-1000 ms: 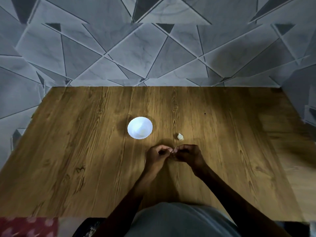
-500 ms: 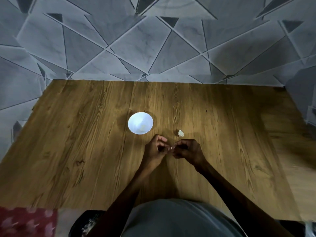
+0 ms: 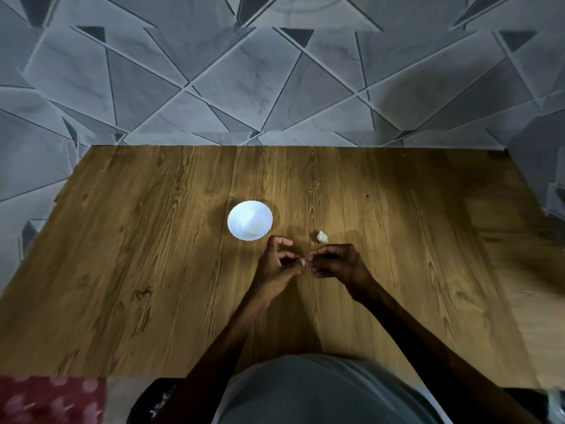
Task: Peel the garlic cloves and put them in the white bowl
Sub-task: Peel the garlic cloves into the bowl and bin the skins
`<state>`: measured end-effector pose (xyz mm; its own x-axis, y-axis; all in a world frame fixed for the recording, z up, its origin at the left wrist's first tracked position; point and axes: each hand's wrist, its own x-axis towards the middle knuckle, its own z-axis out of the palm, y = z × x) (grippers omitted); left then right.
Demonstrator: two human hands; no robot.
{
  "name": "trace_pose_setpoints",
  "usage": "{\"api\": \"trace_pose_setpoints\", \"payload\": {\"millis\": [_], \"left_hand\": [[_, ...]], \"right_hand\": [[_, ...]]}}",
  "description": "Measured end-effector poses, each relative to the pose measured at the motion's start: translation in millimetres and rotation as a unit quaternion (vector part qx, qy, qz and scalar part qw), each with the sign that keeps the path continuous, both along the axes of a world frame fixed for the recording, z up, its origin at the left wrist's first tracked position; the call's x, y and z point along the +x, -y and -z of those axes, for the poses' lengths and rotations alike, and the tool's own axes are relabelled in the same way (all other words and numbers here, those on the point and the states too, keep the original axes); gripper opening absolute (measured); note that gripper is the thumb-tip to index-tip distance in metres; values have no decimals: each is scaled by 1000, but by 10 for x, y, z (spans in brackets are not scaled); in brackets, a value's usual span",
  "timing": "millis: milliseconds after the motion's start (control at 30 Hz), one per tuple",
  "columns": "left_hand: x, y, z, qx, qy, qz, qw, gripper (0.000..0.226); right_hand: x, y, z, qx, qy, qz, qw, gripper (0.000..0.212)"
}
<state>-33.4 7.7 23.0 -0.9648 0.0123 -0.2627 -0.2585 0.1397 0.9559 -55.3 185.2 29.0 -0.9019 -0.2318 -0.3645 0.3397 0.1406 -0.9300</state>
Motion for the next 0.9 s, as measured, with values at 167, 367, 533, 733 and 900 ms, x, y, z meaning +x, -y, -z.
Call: {"api": "trace_pose_setpoints", "payload": {"millis": [167, 367, 533, 733, 900], "left_hand": [[-62, 30, 33, -75, -49, 33, 995, 47], [-93, 41, -2, -96, -96, 69, 988, 44], [-15, -35, -7, -176, -170, 61, 968, 40], [14, -56, 44, -254, -224, 88, 937, 37], [31, -81, 5, -308, -271, 103, 906, 31]], "right_hand": [[-36, 10, -14, 80, -49, -18, 995, 9], [-80, -10, -11, 171, -205, -107, 958, 7], [-77, 53, -31, 135, -44, -51, 989, 9], [-63, 55, -61, 58, 88, -9, 994, 13], [-69, 38, -120, 22, 159, 0, 987, 14]]}}
